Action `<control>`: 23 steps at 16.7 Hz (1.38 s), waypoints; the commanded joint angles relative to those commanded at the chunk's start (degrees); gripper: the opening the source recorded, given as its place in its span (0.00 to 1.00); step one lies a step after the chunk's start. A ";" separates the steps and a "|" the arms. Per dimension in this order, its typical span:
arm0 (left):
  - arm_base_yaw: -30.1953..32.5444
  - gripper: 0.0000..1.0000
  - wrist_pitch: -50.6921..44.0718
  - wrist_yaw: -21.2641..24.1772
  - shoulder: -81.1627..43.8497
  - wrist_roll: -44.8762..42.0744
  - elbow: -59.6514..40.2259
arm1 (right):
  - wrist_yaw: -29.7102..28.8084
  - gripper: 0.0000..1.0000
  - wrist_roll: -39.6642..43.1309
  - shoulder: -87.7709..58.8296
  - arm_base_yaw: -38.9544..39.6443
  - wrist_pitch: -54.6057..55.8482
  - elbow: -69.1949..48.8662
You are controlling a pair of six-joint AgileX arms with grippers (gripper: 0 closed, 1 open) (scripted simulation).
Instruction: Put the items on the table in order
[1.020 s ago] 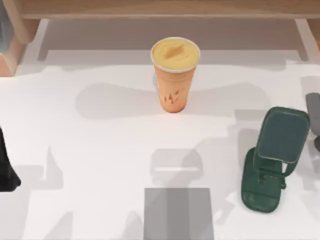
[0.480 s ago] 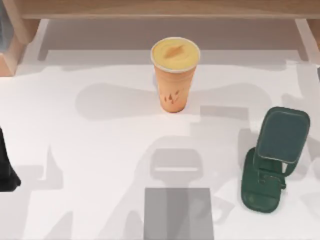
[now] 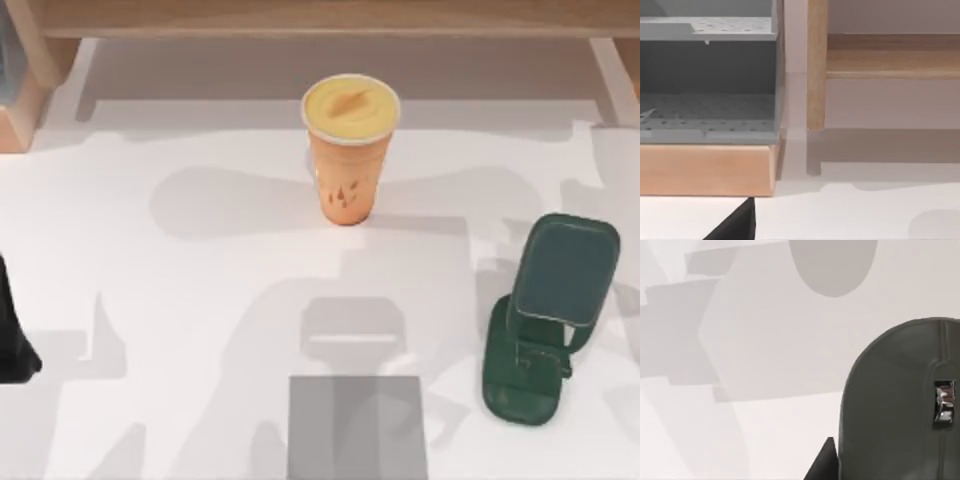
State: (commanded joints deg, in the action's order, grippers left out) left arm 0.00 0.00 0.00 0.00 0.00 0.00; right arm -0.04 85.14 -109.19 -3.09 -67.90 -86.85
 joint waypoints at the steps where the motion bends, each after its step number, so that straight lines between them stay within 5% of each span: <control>1: 0.00 1.00 0.00 0.00 0.00 0.00 0.00 | 0.15 0.00 -0.53 0.04 0.23 0.12 -0.31; 9: 0.00 1.00 0.00 0.00 0.00 0.00 0.00 | 6.30 0.00 -23.69 3.69 11.83 5.76 -9.06; 17: 0.00 1.00 0.00 0.00 0.00 0.00 0.00 | 12.34 0.00 -66.98 5.64 33.39 12.43 -13.78; 23: 0.00 1.00 0.00 0.00 0.00 0.00 0.00 | 10.35 0.00 -101.81 2.24 47.68 14.67 -7.42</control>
State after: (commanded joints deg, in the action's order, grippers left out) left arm 0.00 0.00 0.00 0.00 0.00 0.00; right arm 10.31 -16.67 -106.95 44.59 -53.23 -94.27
